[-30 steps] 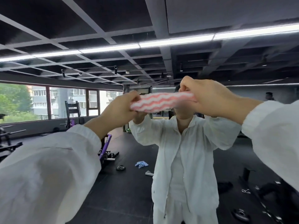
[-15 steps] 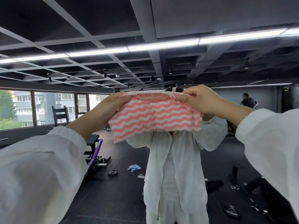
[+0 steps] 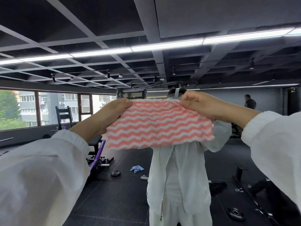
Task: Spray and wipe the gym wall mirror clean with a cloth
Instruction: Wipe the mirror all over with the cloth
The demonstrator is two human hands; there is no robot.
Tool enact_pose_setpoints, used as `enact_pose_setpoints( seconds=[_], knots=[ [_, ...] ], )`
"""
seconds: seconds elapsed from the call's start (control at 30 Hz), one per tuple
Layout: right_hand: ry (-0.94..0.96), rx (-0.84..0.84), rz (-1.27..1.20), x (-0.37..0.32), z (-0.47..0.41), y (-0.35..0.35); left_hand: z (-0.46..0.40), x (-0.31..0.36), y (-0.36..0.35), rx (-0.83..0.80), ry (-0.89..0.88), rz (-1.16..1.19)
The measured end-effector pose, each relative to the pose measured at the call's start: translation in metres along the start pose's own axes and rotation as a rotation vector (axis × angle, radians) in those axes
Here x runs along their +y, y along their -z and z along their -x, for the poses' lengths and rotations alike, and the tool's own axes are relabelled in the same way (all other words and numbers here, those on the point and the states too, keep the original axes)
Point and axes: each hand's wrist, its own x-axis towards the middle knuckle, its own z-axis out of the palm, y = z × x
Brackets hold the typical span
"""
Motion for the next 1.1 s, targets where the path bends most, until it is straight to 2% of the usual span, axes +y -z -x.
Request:
enact_pose_setpoints(
  seconds=[0.17, 0.37, 0.47, 0.6, 0.67, 0.77, 0.87, 0.97, 1.03, 1.1],
  knots=[
    [0.013, -0.016, 0.143, 0.001, 0.000, 0.004, -0.002, -0.006, 0.010, -0.105, 0.036, -0.083],
    [-0.029, -0.096, 0.289, -0.002, 0.004, 0.012, 0.005, -0.003, 0.008, -0.315, 0.016, -0.586],
    [-0.036, -0.083, 0.329, -0.005, 0.006, 0.008, 0.002, -0.001, 0.005, -0.311, 0.012, -0.700],
    [-0.052, -0.036, 0.371, -0.004, 0.010, 0.008, -0.003, 0.002, 0.004, -0.238, -0.062, -0.698],
    [-0.066, -0.132, 0.429, -0.004, 0.012, 0.005, -0.004, 0.003, 0.003, -0.321, -0.010, -0.736],
    [-0.058, -0.070, 0.463, -0.002, 0.011, 0.003, -0.004, 0.004, -0.002, -0.348, 0.004, -0.774],
    [-0.122, -0.148, 0.445, -0.003, 0.013, 0.000, -0.003, 0.005, -0.004, -0.377, 0.013, -0.800],
    [-0.152, -0.137, 0.378, -0.002, 0.014, -0.002, 0.001, 0.008, -0.002, -0.430, 0.061, -0.790],
    [-0.181, -0.212, 0.372, -0.003, 0.017, -0.005, 0.001, 0.007, 0.001, -0.366, 0.046, -0.734],
    [-0.159, -0.175, 0.324, -0.004, 0.019, -0.009, 0.001, 0.006, 0.003, -0.317, 0.032, -0.728]
  ],
)
